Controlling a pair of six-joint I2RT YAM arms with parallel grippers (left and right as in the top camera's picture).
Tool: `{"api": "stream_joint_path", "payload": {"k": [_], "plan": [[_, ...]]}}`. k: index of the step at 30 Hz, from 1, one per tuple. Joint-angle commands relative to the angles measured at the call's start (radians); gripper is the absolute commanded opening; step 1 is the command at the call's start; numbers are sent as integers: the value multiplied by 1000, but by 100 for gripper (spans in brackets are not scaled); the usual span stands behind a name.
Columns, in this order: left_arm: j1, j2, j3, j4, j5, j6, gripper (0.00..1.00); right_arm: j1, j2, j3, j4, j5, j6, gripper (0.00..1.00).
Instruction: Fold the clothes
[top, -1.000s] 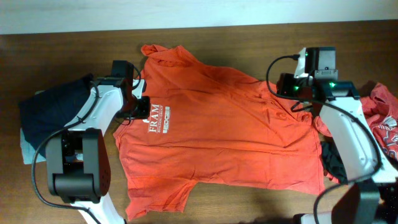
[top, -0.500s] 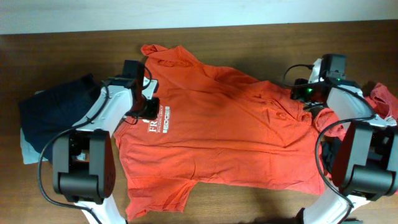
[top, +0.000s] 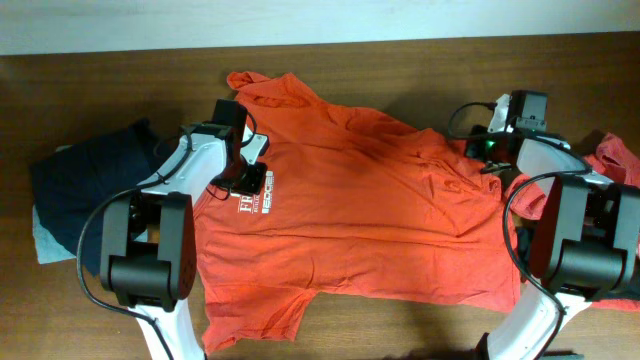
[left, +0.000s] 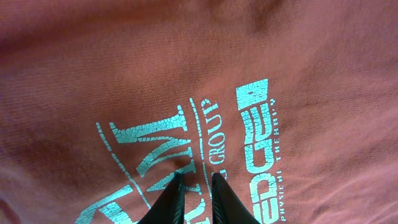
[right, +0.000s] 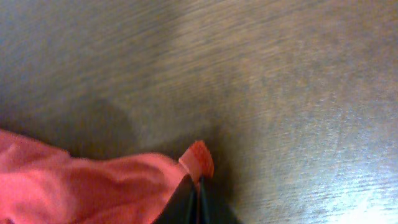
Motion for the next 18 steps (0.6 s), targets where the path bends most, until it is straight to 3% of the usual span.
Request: {"api": "stream_joint_path", "payload": {"k": [1, 5, 9, 18], "plan": [[-6, 105, -37, 3, 5, 16, 16, 0, 4, 73, 18, -24, 1, 4], [-6, 105, -37, 3, 4, 16, 15, -3, 4, 131, 131, -13, 2, 4], [-6, 105, -37, 3, 4, 16, 15, -26, 4, 146, 216, 92, 113, 4], [-6, 105, -37, 18, 4, 16, 15, -59, 8, 146, 235, 249, 141, 4]]}}
